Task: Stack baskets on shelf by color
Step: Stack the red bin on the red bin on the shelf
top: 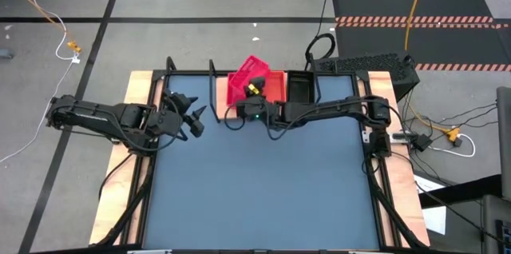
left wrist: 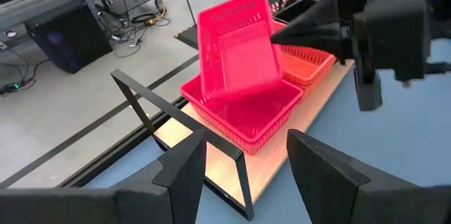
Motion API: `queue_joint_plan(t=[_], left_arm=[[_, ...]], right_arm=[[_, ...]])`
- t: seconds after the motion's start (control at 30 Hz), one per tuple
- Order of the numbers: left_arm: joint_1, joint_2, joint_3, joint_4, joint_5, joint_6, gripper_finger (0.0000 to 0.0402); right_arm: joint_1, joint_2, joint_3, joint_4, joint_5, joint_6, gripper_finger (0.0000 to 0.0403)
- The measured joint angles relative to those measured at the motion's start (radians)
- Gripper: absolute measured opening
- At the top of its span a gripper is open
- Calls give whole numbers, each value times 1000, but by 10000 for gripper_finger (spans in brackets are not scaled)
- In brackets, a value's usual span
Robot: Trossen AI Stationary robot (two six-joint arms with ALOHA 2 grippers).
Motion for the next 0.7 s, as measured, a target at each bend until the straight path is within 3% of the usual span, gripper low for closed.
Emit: queue_joint_plan(t=[0.2, 0.57, 0.63, 0.7], left_arm=[[0, 0, 0, -1, 0, 0, 200], [0, 0, 0, -16, 0, -7, 200], [0, 0, 0, -17, 0, -9, 200], [0, 0, 0, -17, 0, -10, 200]], right_arm=[[26, 0, 0, -7, -76, -30, 0], [45, -57, -2, -44, -25, -129, 12], [36, -110, -2, -88, -72, -93, 27], [18, -171, -1, -162, -188, 16, 46]])
